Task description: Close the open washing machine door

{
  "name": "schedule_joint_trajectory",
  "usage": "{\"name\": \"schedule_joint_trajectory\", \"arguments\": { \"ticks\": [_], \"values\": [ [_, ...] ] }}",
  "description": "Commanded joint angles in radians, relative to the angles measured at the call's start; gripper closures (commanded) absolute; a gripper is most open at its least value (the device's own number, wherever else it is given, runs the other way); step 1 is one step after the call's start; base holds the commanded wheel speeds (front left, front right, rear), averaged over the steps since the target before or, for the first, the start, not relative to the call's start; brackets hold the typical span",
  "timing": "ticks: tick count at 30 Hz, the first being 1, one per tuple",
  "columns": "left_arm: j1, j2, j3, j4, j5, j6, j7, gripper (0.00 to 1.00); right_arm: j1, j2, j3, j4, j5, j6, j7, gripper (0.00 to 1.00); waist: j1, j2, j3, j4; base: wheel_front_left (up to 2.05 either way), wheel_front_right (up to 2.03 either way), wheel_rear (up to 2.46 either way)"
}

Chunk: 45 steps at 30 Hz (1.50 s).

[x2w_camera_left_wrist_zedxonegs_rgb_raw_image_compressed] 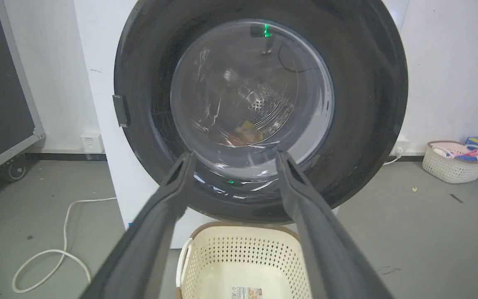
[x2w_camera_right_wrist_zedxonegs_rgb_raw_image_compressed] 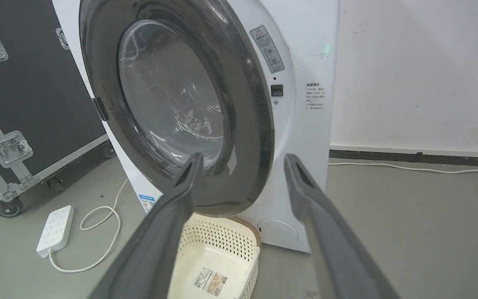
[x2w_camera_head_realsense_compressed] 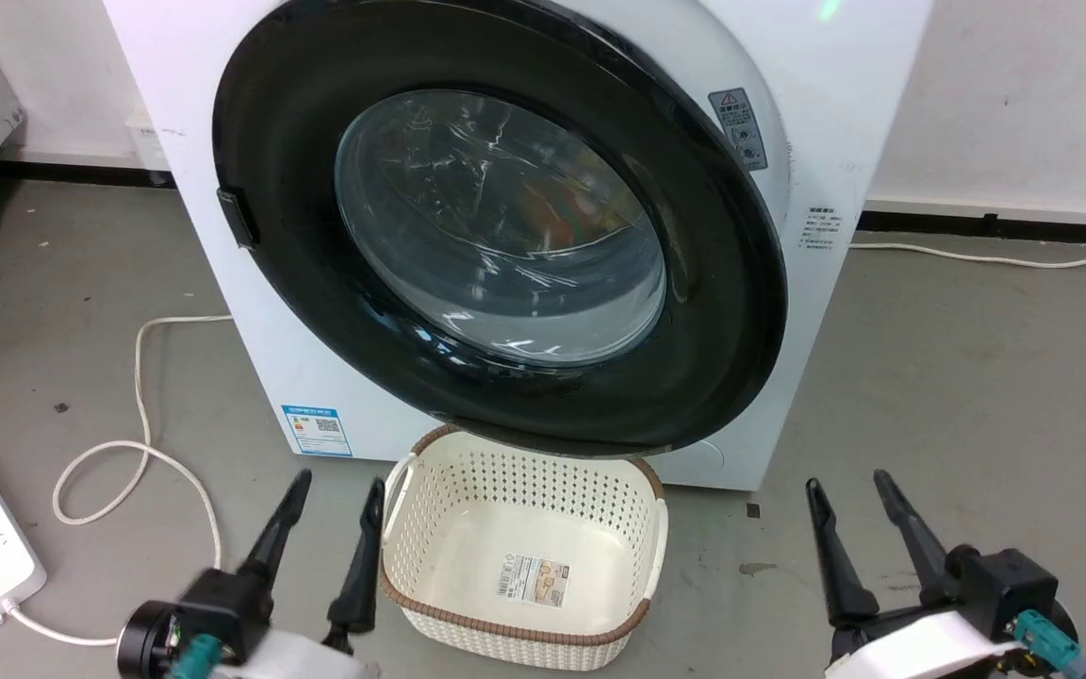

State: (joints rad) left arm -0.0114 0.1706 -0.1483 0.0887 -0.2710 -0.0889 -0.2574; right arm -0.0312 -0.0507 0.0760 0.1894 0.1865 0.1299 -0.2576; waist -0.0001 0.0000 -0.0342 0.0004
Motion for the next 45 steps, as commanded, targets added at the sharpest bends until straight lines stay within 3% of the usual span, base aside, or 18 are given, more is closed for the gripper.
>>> {"name": "schedule_joint_trajectory", "arguments": {
  "ticks": [1,6,7,8,9,17,18,19,23,24,27,37,45],
  "values": [
    [0.024,0.002,0.003,0.014,0.069,0.003,-0.004,0.0,0.02,0.0,0.006,0.003,0.004,0.001,-0.004,0.0,0.0001,0.0,0.001,0.003,0.0,0.0,0.0],
    [0.039,-0.026,0.014,0.035,0.14,0.011,-0.004,0.0,0.022,0.0,0.033,0.026,-0.003,0.001,-0.004,0.0,0.0001,0.0,0.012,0.01,0.0,0.0,0.0],
    [0.039,-0.033,0.015,0.036,0.146,0.01,-0.004,0.0,0.02,-0.001,0.04,0.025,-0.009,0.001,-0.004,0.08,0.0001,0.0,0.016,0.014,0.0,0.0,0.0],
    [0.039,-0.04,0.018,0.038,0.148,0.008,-0.004,0.0,0.015,-0.003,0.043,0.016,-0.015,0.001,-0.004,0.69,0.0001,0.0,0.023,0.02,0.0,0.0,0.0],
    [0.036,-0.046,0.021,0.038,0.148,0.006,-0.004,0.0,0.011,-0.004,0.045,0.006,-0.014,0.001,-0.004,1.0,0.0001,0.0,0.029,0.026,0.0,0.0,0.0],
    [-0.008,-0.072,0.026,0.034,0.16,-0.014,-0.004,0.0,-0.102,-0.101,0.173,0.035,0.008,0.001,-0.004,1.0,0.0001,0.0,0.128,0.08,0.0,0.0,0.0],
    [-0.029,-0.083,0.037,0.03,0.152,-0.015,-0.004,0.0,-0.167,-0.15,0.217,0.064,0.036,0.001,-0.004,1.0,0.0001,0.0,0.164,0.098,0.0,0.0,0.0],
    [-0.029,-0.083,0.037,0.03,0.152,-0.015,-0.004,0.0,-0.167,-0.15,0.217,0.064,0.036,0.001,-0.004,1.0,0.0001,0.0,0.164,0.098,0.0,0.0,0.0],
    [-0.071,-0.098,0.036,0.022,0.154,-0.02,-0.004,0.0,-0.309,-0.251,0.281,0.121,0.115,0.001,0.005,1.0,0.0001,0.0,0.235,0.137,0.0,0.0,0.0],
    [-0.095,-0.106,0.033,0.014,0.157,-0.023,-0.004,0.0,-0.418,-0.316,0.32,0.157,0.177,0.001,0.016,1.0,0.0001,0.0,0.281,0.159,0.0,0.0,0.0],
    [-0.116,-0.112,0.037,0.015,0.16,-0.021,-0.004,0.0,-0.518,-0.361,0.316,0.21,0.214,0.001,0.022,1.0,0.0001,0.0,0.319,0.179,0.0,0.0,0.0],
    [-0.155,-0.119,0.025,0.019,0.164,-0.021,-0.004,0.0,-0.771,-0.403,0.287,0.424,0.31,0.001,0.043,1.0,0.0001,0.0,0.371,0.213,0.0,0.0,0.0],
    [-0.165,-0.12,0.013,0.023,0.154,-0.005,-0.004,0.0,-0.913,-0.382,0.234,0.618,0.335,0.001,0.038,1.0,0.0001,0.0,0.379,0.216,0.0,0.0,0.0]
  ]
}}
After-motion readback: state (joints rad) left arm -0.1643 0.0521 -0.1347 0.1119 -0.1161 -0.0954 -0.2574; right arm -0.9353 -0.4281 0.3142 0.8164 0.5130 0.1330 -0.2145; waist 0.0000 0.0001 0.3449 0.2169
